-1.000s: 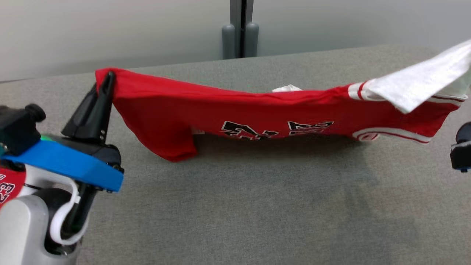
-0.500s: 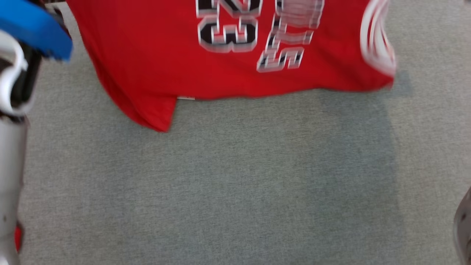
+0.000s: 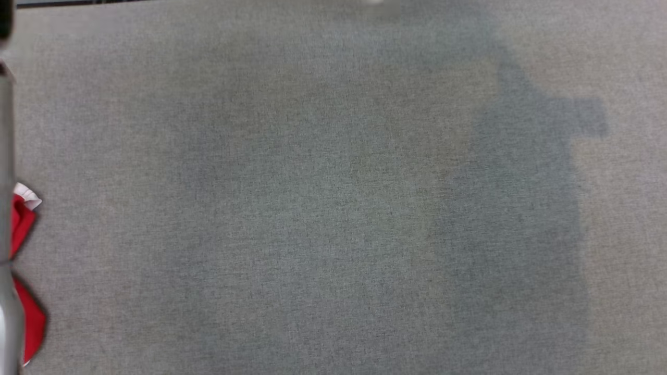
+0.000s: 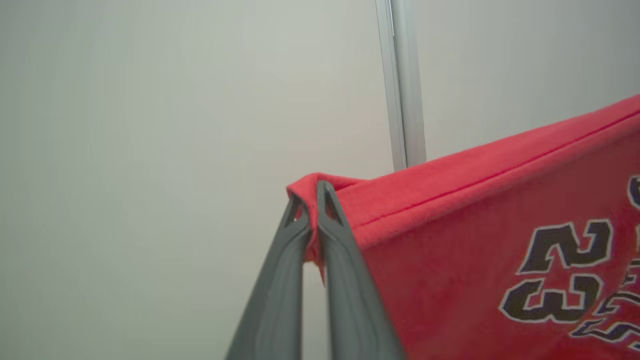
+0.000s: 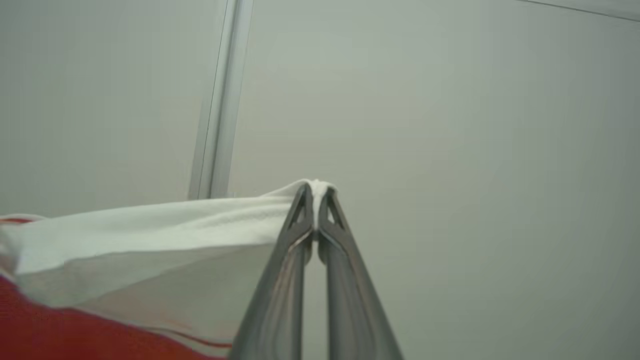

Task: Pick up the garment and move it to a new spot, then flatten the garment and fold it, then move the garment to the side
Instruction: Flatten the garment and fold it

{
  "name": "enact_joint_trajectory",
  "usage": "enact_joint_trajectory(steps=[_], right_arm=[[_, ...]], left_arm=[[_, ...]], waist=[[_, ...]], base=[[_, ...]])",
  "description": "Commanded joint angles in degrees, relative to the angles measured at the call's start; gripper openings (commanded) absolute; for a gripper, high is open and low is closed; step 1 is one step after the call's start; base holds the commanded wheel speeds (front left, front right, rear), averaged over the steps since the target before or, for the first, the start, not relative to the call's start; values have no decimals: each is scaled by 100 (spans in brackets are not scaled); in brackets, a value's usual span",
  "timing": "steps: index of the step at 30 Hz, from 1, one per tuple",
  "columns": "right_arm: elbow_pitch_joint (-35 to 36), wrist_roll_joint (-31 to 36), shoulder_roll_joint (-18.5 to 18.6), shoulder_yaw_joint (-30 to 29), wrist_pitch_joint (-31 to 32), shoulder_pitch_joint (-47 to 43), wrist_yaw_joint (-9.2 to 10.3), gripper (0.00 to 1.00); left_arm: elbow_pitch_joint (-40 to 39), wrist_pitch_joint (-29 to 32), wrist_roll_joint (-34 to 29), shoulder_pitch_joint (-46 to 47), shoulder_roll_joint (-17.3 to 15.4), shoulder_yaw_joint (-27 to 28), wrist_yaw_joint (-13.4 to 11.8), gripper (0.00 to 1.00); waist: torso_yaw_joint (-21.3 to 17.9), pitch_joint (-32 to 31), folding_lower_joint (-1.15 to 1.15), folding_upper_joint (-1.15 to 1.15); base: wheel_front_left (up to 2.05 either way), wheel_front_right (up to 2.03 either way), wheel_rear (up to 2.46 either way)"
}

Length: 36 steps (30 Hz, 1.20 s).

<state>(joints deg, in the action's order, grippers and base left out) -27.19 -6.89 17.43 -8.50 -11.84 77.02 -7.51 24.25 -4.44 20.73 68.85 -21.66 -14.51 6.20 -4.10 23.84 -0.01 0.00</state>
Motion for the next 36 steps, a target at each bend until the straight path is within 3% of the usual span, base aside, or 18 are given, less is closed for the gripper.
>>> enact_joint_trajectory(steps=[1,9,17,26,36], right_arm=[[-95,9,117,-4,-83,-323,3,0],[127,-207,-12,-58,-125,-2394,4,0],[1607,-532,-733,-311,1294,-5279,5,0],[3199,-332,-1367,-651,3396,-7437,2,0],[3875,-677,-1447,-892,4517,-8500,2,0]], left_arm=[[107,-141,-41,-254,-18,-47,13,0],[459,-814,27,-1735,299,-211,-211,0],[280,-988,488,-3927,614,-99,-442,0],[-574,-351,845,-5947,655,-102,-960,0],[-1780,803,990,-7420,545,-290,-1578,0]], waist=[[25,97,1,0],[106,165,1,0],[105,-376,1,0],[181,-1146,1,0],[398,-1516,1,0]], base=[[0,0,0],[0,0,0],[0,0,0],[0,0,0],[0,0,0]])
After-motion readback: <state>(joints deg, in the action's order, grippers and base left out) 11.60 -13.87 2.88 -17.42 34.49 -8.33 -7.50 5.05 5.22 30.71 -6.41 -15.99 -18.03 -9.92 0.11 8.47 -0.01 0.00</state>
